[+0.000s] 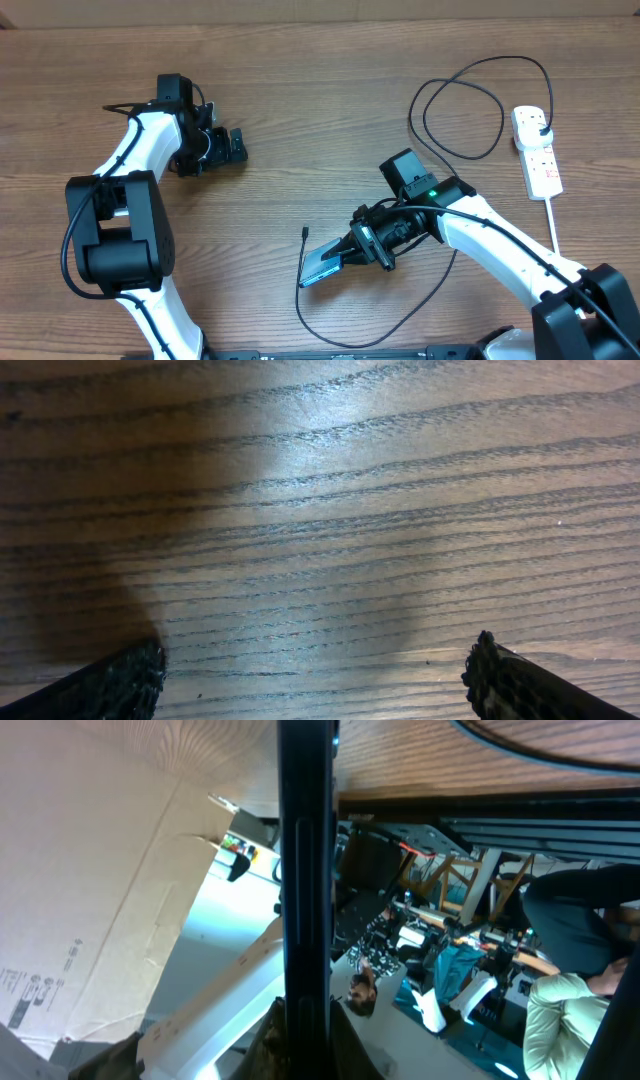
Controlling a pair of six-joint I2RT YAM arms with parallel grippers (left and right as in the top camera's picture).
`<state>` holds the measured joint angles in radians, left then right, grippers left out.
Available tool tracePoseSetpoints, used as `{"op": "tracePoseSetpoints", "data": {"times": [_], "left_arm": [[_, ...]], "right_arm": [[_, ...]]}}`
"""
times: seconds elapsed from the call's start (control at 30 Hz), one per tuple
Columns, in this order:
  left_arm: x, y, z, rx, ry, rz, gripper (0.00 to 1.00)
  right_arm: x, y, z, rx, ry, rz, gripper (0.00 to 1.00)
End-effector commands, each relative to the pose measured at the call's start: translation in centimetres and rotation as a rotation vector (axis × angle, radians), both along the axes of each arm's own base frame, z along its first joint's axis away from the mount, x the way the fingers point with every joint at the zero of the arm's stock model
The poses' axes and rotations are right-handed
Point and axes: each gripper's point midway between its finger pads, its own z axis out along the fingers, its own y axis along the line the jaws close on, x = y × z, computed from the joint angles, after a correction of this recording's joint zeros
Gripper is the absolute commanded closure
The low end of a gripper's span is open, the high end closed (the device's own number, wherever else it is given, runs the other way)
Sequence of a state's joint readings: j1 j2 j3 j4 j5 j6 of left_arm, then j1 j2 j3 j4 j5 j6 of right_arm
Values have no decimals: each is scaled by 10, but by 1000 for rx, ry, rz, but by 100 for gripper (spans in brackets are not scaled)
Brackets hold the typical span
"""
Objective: Plug charger to phone and switch on socket
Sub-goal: 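Rotate the held phone upright with the right gripper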
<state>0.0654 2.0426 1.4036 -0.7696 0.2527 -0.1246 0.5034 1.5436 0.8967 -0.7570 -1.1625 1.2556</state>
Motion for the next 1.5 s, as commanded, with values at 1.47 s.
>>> {"op": "tracePoseSetpoints", "data": {"times": [1.47], "left_arm": [[-2, 4, -3, 23, 11, 6, 0]], "right_arm": [[-2, 4, 25, 117, 17, 19, 96]]}}
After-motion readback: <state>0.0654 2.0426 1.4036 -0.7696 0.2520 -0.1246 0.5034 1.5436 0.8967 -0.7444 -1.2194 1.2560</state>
